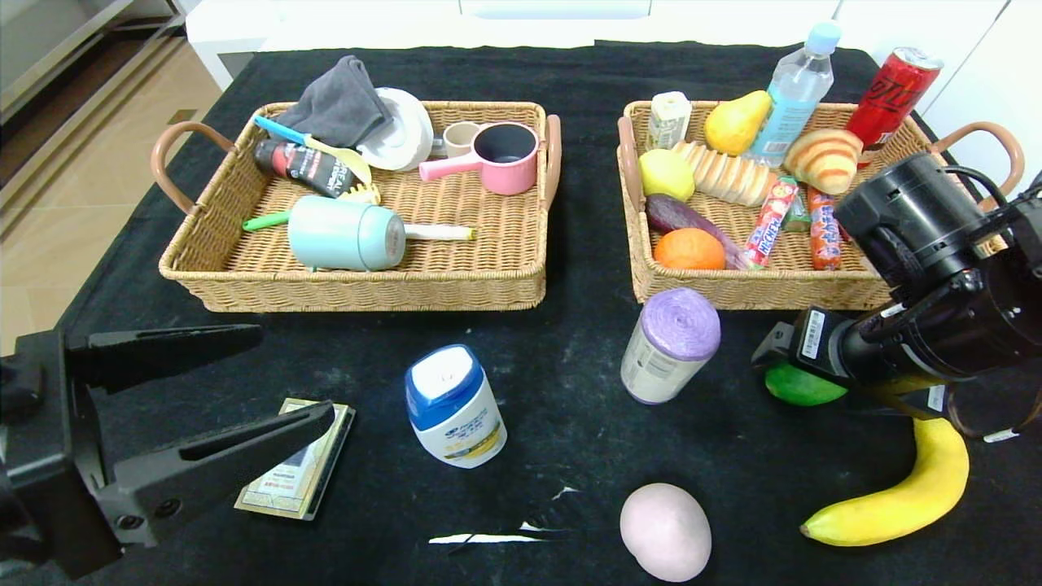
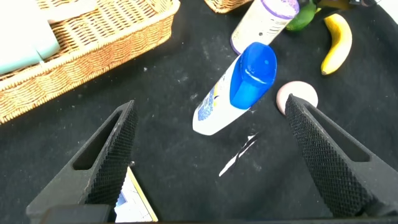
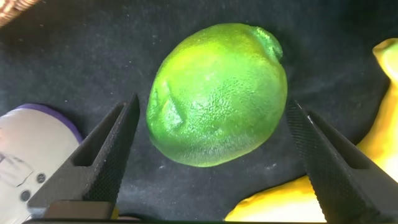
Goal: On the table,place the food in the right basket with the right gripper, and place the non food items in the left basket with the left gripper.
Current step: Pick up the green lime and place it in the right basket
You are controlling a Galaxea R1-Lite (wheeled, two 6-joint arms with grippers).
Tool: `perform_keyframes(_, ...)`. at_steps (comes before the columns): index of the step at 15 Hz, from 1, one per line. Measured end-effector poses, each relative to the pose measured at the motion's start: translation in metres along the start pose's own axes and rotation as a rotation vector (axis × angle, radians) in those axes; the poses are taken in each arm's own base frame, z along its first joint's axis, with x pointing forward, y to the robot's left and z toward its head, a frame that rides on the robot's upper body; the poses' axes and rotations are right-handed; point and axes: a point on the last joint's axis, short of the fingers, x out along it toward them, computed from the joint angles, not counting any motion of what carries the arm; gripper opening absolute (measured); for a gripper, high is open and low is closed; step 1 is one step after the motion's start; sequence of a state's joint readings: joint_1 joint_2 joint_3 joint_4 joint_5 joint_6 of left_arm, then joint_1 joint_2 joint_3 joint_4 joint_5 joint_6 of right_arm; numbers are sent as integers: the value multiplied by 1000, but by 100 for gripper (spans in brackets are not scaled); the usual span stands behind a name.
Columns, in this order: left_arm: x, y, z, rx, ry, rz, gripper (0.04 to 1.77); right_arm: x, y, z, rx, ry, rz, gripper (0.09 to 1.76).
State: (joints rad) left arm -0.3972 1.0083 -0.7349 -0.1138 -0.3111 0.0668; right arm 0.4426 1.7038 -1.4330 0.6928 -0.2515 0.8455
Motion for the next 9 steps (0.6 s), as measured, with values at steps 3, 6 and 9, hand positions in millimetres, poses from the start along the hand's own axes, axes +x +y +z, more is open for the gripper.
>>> perform_keyframes(3,0,0,0,1,1,0,172,2,0,0,-1,1,-1,168)
perform_keyframes(6,0,0,-2,14,6,1,172,3,1,0,-1,3,-4,120)
perform_keyframes(9,0,0,-2,15,7,1,172,5,1,0,-1,5,-9,113)
